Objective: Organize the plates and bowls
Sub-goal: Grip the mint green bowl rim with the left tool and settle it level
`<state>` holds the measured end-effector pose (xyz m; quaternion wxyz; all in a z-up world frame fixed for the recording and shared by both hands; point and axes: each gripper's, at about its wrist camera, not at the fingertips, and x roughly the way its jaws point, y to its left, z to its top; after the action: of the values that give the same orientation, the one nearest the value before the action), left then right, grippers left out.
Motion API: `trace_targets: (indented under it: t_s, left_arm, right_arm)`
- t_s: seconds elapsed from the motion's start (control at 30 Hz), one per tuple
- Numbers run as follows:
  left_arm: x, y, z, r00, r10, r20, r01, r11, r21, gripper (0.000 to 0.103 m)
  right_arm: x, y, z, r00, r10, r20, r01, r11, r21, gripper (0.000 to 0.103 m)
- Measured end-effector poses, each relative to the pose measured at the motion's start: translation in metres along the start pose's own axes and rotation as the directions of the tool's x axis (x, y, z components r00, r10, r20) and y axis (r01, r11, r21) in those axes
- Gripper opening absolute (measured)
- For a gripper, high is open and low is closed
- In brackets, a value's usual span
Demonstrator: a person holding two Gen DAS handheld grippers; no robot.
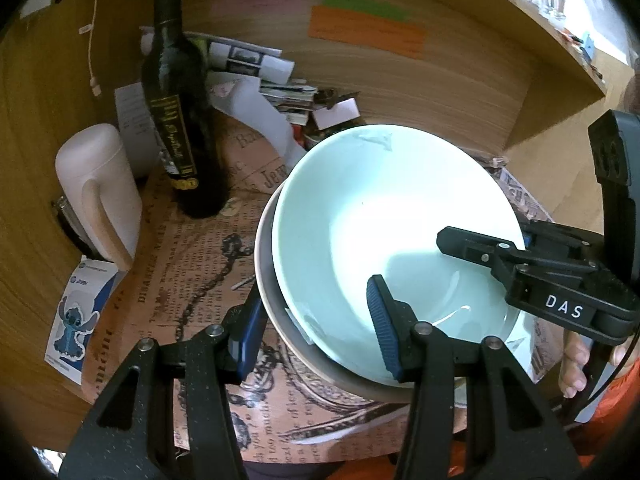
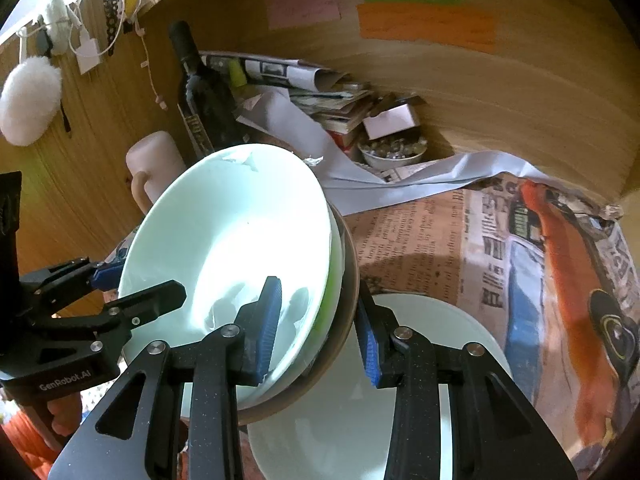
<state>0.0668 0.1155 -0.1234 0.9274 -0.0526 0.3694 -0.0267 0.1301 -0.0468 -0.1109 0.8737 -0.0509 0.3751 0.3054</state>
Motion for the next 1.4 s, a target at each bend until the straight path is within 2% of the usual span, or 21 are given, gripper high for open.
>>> trace_targets:
  t_s: [0.5, 1.4]
  left_arm:
    - [-0.006, -0.036, -0.005, 1.0, -0.027, 0.016, 0.026, 0.998, 0.063, 0.049]
    - [0.01, -0.084, -0.025, 0.996, -0.08, -0.05, 0.087, 0.987, 0.135, 0.049]
  right_arm:
    - [-0.03, -0.025, -0.02, 0.999, -0.041, 0.031, 0.041, 0.999, 0.028, 0.033]
    - [-0.054, -0.073, -0.059, 0.996, -0.087, 0.008, 0.086, 0.992, 0.094, 0.033]
